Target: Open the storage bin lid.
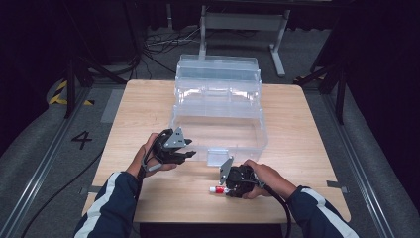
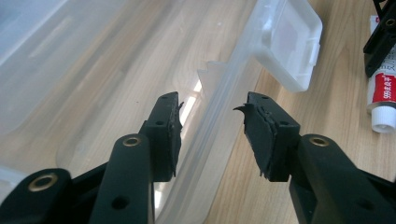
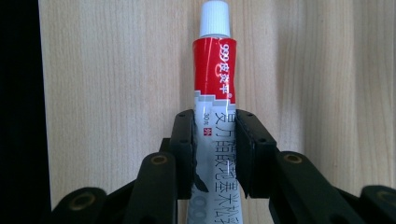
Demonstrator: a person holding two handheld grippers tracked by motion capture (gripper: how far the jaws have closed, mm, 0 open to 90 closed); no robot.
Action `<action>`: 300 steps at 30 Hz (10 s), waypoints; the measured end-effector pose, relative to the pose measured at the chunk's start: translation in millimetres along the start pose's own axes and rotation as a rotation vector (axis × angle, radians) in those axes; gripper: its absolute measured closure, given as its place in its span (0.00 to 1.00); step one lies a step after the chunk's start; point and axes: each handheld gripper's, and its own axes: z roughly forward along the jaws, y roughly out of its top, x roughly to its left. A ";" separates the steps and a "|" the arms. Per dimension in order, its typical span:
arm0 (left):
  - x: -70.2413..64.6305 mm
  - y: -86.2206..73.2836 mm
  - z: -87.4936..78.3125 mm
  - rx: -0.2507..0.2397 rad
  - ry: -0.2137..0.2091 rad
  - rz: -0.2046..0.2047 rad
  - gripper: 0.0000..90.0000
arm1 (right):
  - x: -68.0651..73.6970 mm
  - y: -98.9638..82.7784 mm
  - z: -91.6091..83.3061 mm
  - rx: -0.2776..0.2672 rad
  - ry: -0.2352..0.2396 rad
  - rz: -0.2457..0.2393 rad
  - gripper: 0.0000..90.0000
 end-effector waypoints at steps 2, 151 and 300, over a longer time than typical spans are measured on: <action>-0.2 0.6 -3.0 -0.011 0.012 0.000 0.60 | -1.4 -2.2 -1.4 0.000 -0.005 0.002 0.79; -21.7 -142.8 -48.4 0.090 0.062 -0.354 0.18 | -16.1 -35.7 -137.5 -0.050 -0.235 0.030 0.79; -21.5 -142.1 -47.6 0.095 0.066 -0.357 0.17 | -134.6 -4.8 -48.5 0.099 -0.127 0.116 0.78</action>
